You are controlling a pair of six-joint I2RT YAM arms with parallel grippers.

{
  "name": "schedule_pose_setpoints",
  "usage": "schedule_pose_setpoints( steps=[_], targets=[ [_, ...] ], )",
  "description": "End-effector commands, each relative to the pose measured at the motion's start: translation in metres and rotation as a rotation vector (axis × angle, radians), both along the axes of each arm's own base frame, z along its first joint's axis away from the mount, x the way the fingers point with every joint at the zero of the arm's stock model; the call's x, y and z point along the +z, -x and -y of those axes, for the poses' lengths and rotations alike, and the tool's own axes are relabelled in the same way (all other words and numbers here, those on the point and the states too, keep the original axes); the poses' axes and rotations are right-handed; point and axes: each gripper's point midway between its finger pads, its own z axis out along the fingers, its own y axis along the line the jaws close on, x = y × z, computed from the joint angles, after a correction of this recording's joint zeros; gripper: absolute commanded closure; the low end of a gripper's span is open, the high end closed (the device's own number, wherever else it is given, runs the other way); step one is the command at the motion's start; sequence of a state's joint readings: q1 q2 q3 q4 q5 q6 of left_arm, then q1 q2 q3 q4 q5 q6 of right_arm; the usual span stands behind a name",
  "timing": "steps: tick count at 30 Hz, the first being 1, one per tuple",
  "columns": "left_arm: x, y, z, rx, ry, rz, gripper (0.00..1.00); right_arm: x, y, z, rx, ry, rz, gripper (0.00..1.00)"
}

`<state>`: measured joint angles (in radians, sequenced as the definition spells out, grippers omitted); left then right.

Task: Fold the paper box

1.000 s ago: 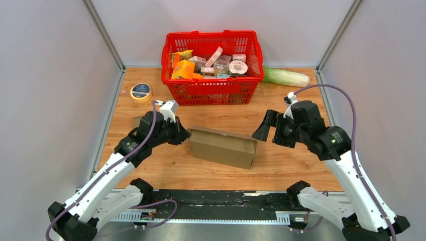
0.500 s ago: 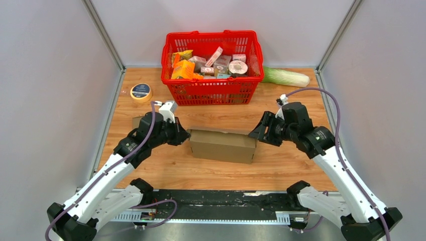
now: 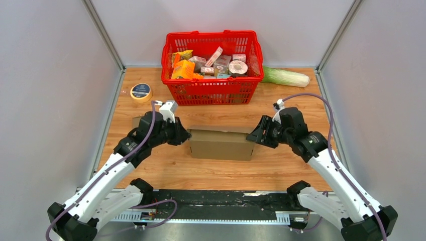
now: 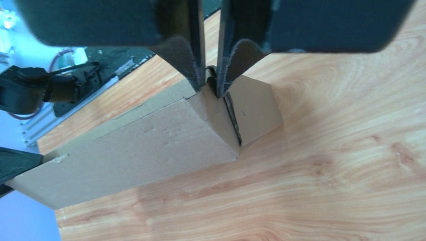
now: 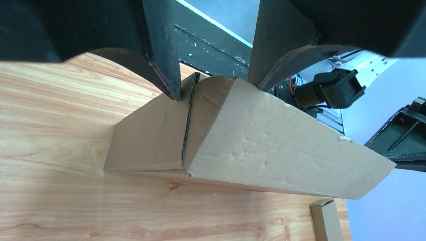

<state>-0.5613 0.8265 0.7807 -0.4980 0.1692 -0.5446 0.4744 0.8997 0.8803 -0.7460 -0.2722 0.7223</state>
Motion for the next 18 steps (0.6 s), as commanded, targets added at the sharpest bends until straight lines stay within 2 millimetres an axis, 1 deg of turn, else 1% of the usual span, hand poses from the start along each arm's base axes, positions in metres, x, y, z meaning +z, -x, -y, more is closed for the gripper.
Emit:
schedule_pose_setpoints(
  steps=[1, 2, 3, 4, 5, 6, 7, 8, 9, 11, 12, 13, 14, 15, 16, 17, 18],
  targets=[
    [0.013, 0.022, 0.005, -0.098, 0.027, 0.013, 0.75, -0.006, 0.004, -0.007, 0.082, -0.003, 0.031, 0.45],
    [0.014, 0.025, 0.002, -0.106, 0.016, 0.016, 0.71, -0.002, 0.004, -0.007, 0.093, 0.000, 0.043, 0.44],
    [0.027, 0.026, -0.001, -0.107, 0.016, 0.043, 0.55, -0.002, 0.004, -0.006, 0.103, 0.011, 0.048, 0.42],
    [0.034, 0.031, -0.004, -0.112, 0.013, 0.057, 0.46, -0.004, 0.005, -0.004, 0.113, 0.032, 0.051, 0.42],
    [0.035, 0.036, -0.009, -0.121, -0.012, 0.053, 0.40, 0.001, 0.003, -0.005, 0.120, 0.033, 0.061, 0.42],
    [0.055, 0.036, -0.012, -0.108, -0.005, 0.098, 0.37, 0.001, 0.003, -0.005, 0.130, 0.037, 0.060, 0.41],
    [0.067, 0.037, -0.017, -0.098, -0.003, 0.126, 0.38, 0.001, 0.004, -0.006, 0.141, 0.038, 0.057, 0.41],
    [0.074, 0.039, -0.022, -0.090, -0.014, 0.141, 0.38, 0.003, 0.003, -0.007, 0.145, 0.035, 0.061, 0.41],
    [0.098, 0.039, -0.024, -0.076, 0.008, 0.194, 0.40, 0.005, 0.002, -0.007, 0.146, 0.034, 0.068, 0.39],
    [0.125, 0.035, -0.018, -0.079, 0.064, 0.241, 0.43, 0.007, 0.002, -0.005, 0.146, 0.043, 0.077, 0.37],
    [0.142, 0.041, -0.005, -0.146, 0.127, 0.260, 0.48, 0.010, 0.002, -0.005, 0.146, 0.044, 0.085, 0.34],
    [0.154, 0.030, 0.014, -0.189, 0.182, 0.280, 0.51, 0.011, 0.003, -0.004, 0.148, 0.047, 0.088, 0.32],
    [0.157, 0.027, 0.027, -0.217, 0.236, 0.240, 0.56, 0.012, 0.003, -0.004, 0.149, 0.050, 0.092, 0.31],
    [0.159, 0.032, 0.043, -0.304, 0.281, 0.201, 0.70, 0.018, 0.003, -0.004, 0.153, 0.046, 0.108, 0.24],
    [0.153, 0.019, 0.060, -0.339, 0.300, 0.165, 0.74, 0.020, 0.004, -0.003, 0.154, 0.049, 0.107, 0.21],
    [0.152, 0.016, 0.068, -0.355, 0.330, 0.133, 0.78, 0.025, 0.004, -0.001, 0.150, 0.052, 0.115, 0.19],
    [0.138, 0.013, 0.073, -0.361, 0.335, 0.105, 0.81, 0.030, 0.004, 0.000, 0.148, 0.054, 0.124, 0.17]
  ],
)
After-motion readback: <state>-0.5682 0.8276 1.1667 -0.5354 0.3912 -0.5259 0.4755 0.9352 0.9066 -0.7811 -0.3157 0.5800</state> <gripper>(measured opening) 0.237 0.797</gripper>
